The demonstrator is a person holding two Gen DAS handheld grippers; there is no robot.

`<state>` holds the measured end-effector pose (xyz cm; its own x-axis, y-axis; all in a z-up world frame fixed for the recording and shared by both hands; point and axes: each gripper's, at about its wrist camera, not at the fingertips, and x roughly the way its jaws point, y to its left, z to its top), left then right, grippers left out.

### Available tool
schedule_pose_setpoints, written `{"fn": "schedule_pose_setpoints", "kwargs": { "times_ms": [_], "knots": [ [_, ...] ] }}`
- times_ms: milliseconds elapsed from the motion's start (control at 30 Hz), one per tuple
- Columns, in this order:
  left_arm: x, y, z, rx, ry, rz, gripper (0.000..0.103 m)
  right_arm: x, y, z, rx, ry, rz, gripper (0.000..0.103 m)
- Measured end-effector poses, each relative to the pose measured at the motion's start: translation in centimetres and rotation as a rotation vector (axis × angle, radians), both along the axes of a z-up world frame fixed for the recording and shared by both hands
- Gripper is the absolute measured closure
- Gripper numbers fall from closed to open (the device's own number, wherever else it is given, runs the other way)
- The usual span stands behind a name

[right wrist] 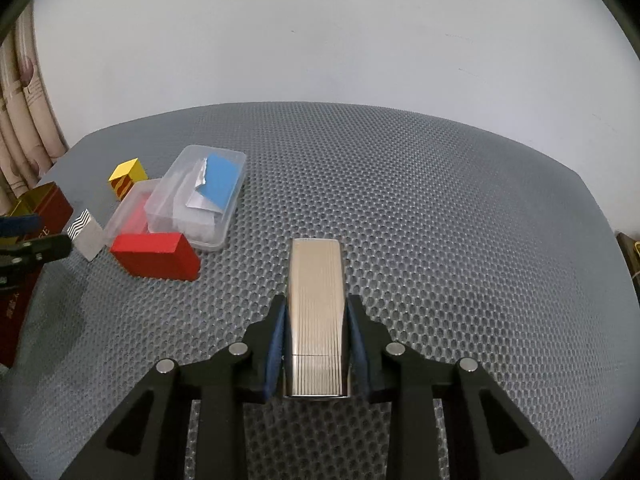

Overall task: Organize rigid objects
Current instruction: 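Grasp the gold bar with the right gripper, then grasp the black-and-white zigzag cube with the left gripper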

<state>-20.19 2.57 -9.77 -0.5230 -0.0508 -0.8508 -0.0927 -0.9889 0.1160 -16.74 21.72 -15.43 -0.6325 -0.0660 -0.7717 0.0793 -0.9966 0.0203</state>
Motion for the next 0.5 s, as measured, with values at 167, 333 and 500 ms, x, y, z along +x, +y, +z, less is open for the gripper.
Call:
{"fn": "schedule_pose_setpoints", "kwargs": {
  "times_ms": [167,333,500],
  "knots": [
    [-1.5,0.3,-1.1,0.025,-0.027,-0.014,0.032,0.4,0.6,0.0,-0.007,0.001,0.0,0.073],
    [-2.4,0.3,-2.3,0.034,-0.062,0.01,0.049,0.0,2.3,0.2,-0.011,0.0,0.0,0.073],
    [-2.3,1.1,-2.3,0.054,-0.06,0.002,0.076,-0.3,1.9,0.1,-0.009,0.0,-0.001,0.073]
  ]
}}
